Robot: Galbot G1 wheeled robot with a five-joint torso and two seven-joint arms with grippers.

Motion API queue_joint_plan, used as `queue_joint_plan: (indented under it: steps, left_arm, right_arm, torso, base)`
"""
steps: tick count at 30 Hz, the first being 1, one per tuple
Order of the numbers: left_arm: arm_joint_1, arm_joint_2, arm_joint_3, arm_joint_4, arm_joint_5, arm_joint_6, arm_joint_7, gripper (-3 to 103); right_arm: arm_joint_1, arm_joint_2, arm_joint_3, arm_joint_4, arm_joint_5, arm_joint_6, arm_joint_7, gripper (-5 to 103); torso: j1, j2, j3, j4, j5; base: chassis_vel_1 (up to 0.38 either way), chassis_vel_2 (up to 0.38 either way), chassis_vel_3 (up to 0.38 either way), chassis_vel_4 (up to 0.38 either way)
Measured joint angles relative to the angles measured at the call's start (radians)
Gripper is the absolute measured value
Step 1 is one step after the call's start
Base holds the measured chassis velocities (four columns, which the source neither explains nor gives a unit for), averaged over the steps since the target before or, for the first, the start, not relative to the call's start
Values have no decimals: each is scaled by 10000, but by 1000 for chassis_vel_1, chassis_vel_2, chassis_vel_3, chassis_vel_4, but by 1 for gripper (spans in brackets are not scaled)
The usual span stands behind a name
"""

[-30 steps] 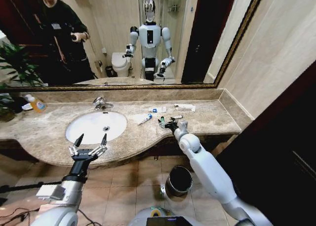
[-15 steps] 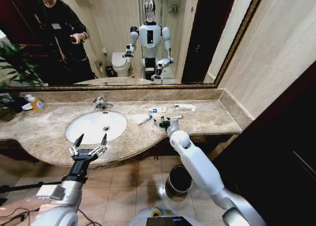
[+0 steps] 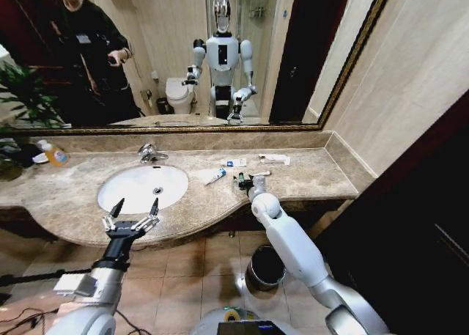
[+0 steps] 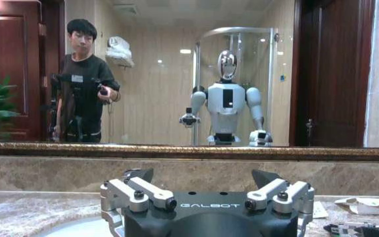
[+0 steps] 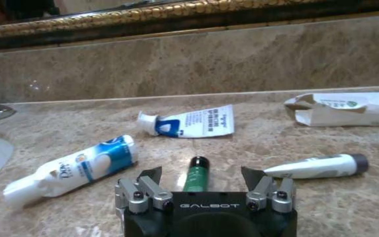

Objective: Pick up the trash from the sink and place it in the trash bin.

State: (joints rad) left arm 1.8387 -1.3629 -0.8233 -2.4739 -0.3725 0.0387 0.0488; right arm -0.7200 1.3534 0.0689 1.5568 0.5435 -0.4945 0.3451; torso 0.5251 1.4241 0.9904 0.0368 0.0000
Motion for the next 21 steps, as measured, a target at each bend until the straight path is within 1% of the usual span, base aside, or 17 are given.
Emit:
queue_joint_plan:
  steps: [14,15,21]
  left_arm:
    - [0,0,0,0,0,0,0,100]
    - [0,0,0,0,0,0,0,100]
    - [0,0,0,1,0,0,0,100]
  right_arm:
    - [-254,-28,168,-33,-27,152,-231,83]
    - [-279,-28,169,-23,-44,161,-255,76]
    - [-331,-31,173,-72,-132,228,-356,73]
  torso:
    - [0,0,0,0,1]
    - [0,0,0,0,0]
    - [0,0,0,0,1]
  base:
    - [0,0,0,0]
    - [0,0,0,0]
    - [0,0,0,0]
